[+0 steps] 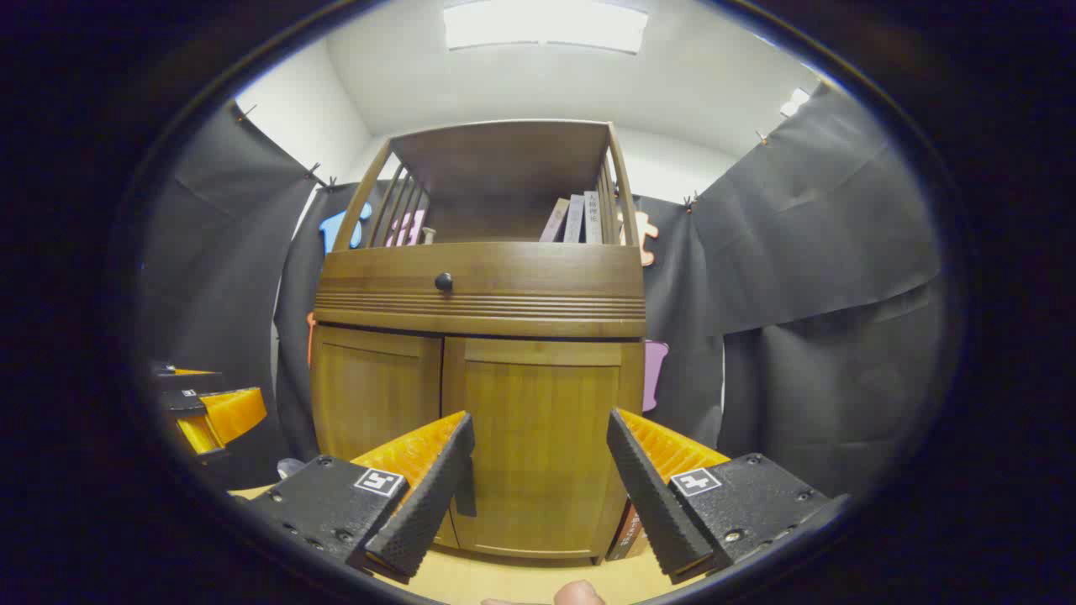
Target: Open the right door of the double-door shoe cabinet with the right hand, and open the left door with the left hand.
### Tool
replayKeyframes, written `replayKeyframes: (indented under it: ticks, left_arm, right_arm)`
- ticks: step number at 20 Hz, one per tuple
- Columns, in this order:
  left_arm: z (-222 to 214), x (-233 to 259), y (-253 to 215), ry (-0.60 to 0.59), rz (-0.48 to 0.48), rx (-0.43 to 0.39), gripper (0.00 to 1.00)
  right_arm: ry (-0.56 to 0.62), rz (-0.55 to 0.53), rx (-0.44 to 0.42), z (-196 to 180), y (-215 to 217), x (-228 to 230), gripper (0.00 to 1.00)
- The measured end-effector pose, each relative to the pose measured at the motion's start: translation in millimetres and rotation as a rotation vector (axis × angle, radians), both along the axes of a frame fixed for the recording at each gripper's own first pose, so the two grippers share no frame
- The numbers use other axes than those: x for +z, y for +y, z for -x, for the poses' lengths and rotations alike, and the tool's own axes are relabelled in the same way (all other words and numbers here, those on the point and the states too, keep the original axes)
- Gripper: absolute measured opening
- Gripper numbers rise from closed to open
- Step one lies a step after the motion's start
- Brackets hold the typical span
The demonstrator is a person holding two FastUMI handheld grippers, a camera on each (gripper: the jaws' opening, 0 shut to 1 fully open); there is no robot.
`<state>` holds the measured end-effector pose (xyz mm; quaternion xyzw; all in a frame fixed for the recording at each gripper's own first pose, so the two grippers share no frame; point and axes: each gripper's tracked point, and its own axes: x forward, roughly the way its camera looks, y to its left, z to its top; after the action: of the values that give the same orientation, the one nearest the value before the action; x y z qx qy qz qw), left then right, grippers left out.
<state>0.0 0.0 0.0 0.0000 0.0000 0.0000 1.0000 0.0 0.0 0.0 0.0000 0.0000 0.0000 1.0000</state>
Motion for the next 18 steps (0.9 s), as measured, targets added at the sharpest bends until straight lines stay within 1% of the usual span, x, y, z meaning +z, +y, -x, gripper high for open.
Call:
replayKeyframes:
  ticks: [1, 2, 3, 4, 7, 13, 15, 18]
  left_arm:
    - [0.2, 0.7, -2.4, -0.002, 0.004, -0.002, 0.95]
    - [1.7, 2.0, -2.8, -0.006, 0.006, -0.002, 0.95]
    - [2.0, 3.0, -4.9, -0.012, 0.006, -0.001, 1.00]
    - [2.5, 5.5, -7.8, -0.015, 0.002, -0.002, 0.94]
    - [3.3, 5.8, -13.0, -0.020, -0.009, 0.006, 0.95]
    - [6.4, 17.5, -12.8, -0.049, 0.002, 0.031, 0.95]
    - [7.3, 22.1, -11.4, -0.055, 0.004, 0.039, 0.95]
    - [9.3, 24.1, -9.0, -0.054, -0.017, 0.060, 0.95]
  right_arm:
    - [0.000, -0.002, 0.005, -0.7, -1.3, 0.7, 1.00]
    - [-0.006, -0.008, 0.008, -0.9, -2.4, 1.9, 1.00]
    - [-0.006, -0.009, 0.011, -0.6, -4.9, 1.4, 1.00]
    - [0.000, -0.005, 0.014, -0.8, -7.0, 0.1, 1.00]
    - [-0.002, -0.003, 0.014, -1.5, -15.9, 1.8, 1.00]
    - [-0.002, 0.014, 0.030, -4.1, -24.5, 4.5, 1.00]
    - [0.014, 0.023, 0.029, -8.3, -28.8, 3.2, 1.00]
    - [0.057, 0.016, 0.058, -7.8, -24.9, -5.9, 1.00]
